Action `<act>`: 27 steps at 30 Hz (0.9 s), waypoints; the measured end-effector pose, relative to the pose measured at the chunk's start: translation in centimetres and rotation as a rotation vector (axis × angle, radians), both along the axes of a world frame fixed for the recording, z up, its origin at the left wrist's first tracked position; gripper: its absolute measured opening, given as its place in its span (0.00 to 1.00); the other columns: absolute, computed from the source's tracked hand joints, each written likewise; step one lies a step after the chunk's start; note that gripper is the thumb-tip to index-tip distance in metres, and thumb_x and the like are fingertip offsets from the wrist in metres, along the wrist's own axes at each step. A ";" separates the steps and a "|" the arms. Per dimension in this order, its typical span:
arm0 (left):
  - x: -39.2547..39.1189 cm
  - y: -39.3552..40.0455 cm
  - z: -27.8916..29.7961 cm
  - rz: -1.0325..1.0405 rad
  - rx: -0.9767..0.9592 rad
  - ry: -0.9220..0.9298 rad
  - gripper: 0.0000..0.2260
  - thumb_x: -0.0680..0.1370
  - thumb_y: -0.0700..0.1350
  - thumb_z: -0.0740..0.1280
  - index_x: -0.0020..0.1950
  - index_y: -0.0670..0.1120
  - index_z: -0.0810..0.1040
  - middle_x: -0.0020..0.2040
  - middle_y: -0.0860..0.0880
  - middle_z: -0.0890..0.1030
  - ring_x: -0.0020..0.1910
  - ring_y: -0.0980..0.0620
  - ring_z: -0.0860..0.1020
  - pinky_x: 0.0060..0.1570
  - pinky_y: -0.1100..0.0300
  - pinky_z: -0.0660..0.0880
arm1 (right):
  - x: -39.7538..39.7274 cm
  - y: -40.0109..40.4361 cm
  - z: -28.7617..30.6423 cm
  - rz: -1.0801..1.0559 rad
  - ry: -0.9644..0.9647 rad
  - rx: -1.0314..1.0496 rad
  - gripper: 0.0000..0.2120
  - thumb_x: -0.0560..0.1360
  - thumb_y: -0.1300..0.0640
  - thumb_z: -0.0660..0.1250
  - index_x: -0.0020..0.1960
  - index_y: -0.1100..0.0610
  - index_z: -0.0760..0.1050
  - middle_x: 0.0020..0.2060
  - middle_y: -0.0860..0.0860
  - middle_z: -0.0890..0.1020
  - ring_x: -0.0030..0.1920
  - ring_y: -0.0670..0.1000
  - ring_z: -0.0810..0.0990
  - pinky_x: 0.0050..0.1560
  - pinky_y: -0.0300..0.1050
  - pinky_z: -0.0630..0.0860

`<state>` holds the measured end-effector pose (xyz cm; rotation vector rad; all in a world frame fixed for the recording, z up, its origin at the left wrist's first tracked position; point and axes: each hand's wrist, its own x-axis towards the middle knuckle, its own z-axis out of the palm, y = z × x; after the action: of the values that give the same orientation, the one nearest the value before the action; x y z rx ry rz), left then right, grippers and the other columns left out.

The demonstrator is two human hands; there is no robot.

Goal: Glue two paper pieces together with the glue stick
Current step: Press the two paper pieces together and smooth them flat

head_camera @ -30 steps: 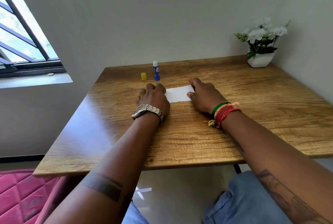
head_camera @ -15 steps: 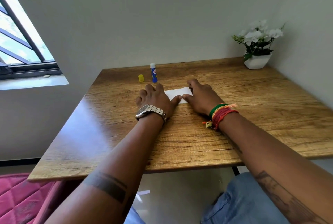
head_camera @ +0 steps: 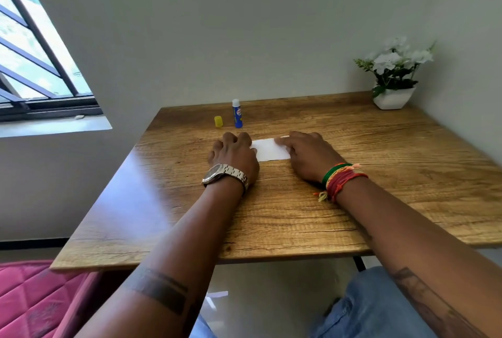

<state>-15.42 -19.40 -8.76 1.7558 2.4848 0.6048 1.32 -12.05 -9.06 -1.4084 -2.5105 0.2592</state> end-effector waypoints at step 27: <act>0.3 -0.1 0.7 0.055 0.036 -0.050 0.17 0.82 0.51 0.60 0.70 0.52 0.73 0.70 0.44 0.72 0.70 0.37 0.68 0.66 0.41 0.67 | -0.3 0.1 1.6 0.175 -0.155 0.140 0.23 0.84 0.42 0.52 0.73 0.47 0.73 0.73 0.47 0.75 0.71 0.55 0.72 0.70 0.55 0.65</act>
<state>-15.15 -19.48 -8.03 1.6673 2.5122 0.6929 1.01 -11.98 -7.47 -1.1999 -2.7219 0.0052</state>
